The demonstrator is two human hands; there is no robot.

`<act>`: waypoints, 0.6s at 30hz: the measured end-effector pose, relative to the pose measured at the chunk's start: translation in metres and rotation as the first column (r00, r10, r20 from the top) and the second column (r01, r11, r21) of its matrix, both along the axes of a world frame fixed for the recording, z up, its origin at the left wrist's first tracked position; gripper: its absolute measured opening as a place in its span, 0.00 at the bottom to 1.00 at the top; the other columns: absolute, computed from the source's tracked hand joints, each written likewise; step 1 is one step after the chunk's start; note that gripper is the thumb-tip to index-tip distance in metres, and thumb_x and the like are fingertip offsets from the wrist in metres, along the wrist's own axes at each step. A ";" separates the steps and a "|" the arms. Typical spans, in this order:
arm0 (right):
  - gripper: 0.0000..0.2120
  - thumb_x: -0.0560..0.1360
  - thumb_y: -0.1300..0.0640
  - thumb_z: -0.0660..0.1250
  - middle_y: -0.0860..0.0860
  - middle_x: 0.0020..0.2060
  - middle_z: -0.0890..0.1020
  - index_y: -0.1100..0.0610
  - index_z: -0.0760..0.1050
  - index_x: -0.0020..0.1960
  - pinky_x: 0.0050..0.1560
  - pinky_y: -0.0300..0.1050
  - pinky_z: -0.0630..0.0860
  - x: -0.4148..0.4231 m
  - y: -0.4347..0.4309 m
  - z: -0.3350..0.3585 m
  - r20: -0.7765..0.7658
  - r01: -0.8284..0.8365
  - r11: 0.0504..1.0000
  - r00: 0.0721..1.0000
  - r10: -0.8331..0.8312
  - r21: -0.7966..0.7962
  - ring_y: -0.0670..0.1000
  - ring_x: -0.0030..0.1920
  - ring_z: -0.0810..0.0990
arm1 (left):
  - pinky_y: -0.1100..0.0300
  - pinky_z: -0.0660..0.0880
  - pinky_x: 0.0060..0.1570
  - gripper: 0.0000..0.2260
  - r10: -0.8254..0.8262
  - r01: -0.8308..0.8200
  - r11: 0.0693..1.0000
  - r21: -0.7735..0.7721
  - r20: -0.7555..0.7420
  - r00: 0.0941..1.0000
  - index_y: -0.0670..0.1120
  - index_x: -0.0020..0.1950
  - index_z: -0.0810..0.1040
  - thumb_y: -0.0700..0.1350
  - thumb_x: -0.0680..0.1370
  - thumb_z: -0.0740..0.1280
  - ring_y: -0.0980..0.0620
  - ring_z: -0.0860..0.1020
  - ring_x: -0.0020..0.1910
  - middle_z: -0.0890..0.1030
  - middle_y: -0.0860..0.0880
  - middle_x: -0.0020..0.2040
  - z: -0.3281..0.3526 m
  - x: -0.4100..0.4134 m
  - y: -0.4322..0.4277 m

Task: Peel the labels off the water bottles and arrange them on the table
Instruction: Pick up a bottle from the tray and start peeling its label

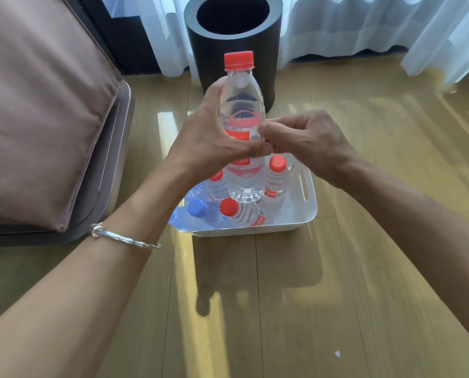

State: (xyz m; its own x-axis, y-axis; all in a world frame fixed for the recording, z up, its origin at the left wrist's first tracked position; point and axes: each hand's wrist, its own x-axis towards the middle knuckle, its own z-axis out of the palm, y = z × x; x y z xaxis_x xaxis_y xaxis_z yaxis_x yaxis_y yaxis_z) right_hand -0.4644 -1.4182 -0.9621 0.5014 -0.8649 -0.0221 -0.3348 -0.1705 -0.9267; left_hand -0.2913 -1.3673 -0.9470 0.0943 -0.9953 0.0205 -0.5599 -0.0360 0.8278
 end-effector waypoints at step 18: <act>0.09 0.77 0.55 0.67 0.55 0.40 0.84 0.58 0.83 0.49 0.47 0.48 0.80 0.009 -0.004 0.004 0.238 -0.043 0.984 0.971 0.000 0.174 0.48 0.42 0.80 | 0.53 0.80 0.55 0.43 0.029 -0.038 0.996 -0.075 -0.116 0.993 0.50 0.72 0.64 0.48 0.63 0.83 0.58 0.81 0.56 0.79 0.54 0.60 0.005 0.003 -0.003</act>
State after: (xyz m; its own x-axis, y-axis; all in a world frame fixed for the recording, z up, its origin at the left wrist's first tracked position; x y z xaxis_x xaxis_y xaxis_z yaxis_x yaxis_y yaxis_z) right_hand -0.4553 -1.4222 -0.9577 0.5294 -0.8468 -0.0518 -0.1006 -0.0021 -0.9949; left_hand -0.2878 -1.3700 -0.9420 0.1337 -0.9875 0.0837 -0.4603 0.0129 0.8877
